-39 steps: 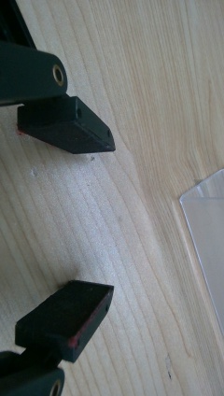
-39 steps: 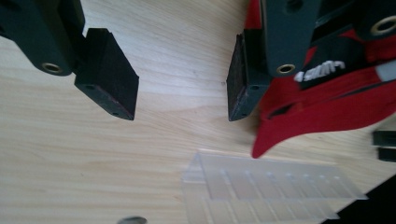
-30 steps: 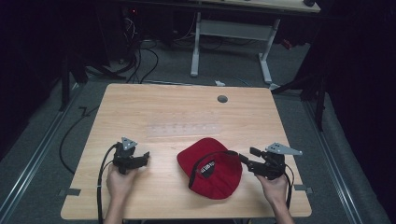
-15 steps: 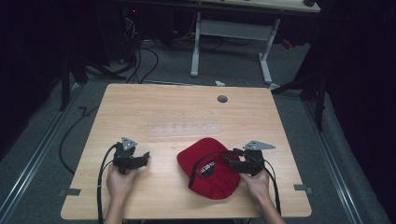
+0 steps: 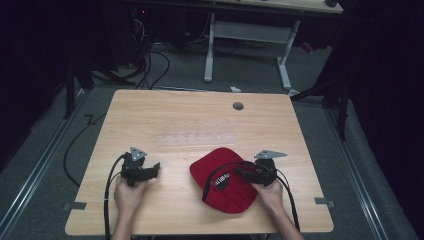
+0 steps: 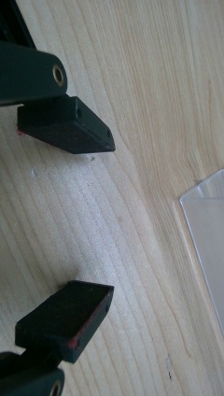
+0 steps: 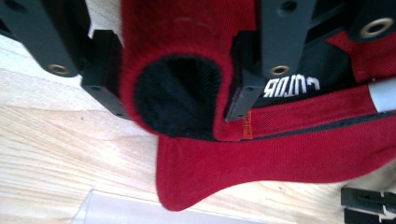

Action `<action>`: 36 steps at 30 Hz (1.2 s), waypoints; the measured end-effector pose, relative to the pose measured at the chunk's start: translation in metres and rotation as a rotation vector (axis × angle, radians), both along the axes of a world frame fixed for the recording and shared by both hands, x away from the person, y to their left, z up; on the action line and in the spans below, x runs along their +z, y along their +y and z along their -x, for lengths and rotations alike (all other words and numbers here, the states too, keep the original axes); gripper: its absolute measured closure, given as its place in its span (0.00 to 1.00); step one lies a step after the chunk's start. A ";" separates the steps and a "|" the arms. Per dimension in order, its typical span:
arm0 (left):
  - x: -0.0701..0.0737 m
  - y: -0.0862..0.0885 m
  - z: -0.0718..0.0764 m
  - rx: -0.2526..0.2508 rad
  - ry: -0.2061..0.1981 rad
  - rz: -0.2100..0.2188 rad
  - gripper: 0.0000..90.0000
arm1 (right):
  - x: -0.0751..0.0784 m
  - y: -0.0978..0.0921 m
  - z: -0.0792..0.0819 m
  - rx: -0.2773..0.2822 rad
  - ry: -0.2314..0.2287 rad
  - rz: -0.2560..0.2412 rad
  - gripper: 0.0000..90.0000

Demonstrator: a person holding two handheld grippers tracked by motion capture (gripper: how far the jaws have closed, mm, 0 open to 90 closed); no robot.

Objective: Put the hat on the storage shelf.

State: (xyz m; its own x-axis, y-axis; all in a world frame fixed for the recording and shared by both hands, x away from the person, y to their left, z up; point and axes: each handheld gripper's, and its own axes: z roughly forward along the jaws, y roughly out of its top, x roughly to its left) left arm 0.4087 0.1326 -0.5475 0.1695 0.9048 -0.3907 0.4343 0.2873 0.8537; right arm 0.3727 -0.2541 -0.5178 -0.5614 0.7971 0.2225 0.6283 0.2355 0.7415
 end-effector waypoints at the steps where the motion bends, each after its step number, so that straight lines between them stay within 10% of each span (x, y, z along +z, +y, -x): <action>1: 0.000 0.000 0.000 0.000 0.000 0.000 0.29 | -0.001 0.001 0.000 0.004 0.001 0.003 0.56; 16: 0.000 0.000 -0.001 0.004 0.001 0.003 0.29 | -0.001 -0.002 0.003 0.081 0.017 -0.057 0.91; 36: 0.000 -0.001 0.000 0.005 0.000 -0.002 0.30 | 0.029 -0.013 0.005 0.054 0.028 -0.110 0.93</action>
